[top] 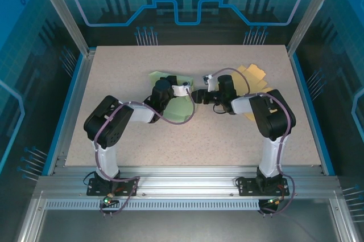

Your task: Fold the paper box

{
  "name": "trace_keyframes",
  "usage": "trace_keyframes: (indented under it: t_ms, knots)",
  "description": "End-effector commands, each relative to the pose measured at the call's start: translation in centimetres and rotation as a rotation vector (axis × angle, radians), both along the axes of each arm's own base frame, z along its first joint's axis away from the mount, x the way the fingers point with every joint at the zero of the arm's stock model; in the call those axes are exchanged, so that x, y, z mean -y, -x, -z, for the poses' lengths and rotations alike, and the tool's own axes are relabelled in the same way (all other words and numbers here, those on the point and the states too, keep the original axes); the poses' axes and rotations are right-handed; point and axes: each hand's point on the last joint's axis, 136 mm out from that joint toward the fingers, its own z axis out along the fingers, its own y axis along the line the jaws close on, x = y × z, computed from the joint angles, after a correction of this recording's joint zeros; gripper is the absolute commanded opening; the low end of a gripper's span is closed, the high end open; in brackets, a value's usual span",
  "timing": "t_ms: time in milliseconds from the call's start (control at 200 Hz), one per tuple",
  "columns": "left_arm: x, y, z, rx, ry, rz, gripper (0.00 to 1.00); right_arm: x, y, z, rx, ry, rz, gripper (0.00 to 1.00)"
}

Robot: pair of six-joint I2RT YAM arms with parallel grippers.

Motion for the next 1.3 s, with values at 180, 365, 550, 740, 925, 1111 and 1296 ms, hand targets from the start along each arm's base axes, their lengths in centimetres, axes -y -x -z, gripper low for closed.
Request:
trace_keyframes:
  t_ms: [180, 365, 550, 740, 925, 1111, 1296]
  knots:
    - [0.8, 1.1, 0.2, -0.048, 0.041, 0.05, 0.0, 0.8, -2.1, -0.1, 0.092, 0.088, 0.125, 0.56]
    - [0.8, 1.3, 0.9, -0.079, 0.034, 0.054, 0.0, 1.1, -2.1, -0.3, 0.129, 0.095, 0.137, 0.59]
    - [1.3, 1.8, 2.0, -0.133, 0.031, 0.088, 0.0, 1.0, -2.4, 0.0, 0.165, 0.139, 0.146, 0.58]
    - [1.6, 2.2, 2.9, -0.176, 0.016, 0.113, 0.0, 1.3, -2.5, 0.1, 0.166, 0.157, 0.172, 0.58]
    - [1.7, 2.8, 2.9, -0.206, 0.022, 0.13, 0.0, 1.8, -2.5, -0.1, 0.173, 0.172, 0.212, 0.52]
    - [2.0, 4.1, 3.1, -0.285, 0.041, 0.158, 0.06, 2.1, -2.4, -0.3, 0.182, 0.18, 0.244, 0.48]
    - [2.0, 4.1, 3.4, -0.318, 0.034, 0.157, 0.05, 1.5, -2.3, -0.5, 0.194, 0.188, 0.236, 0.48]
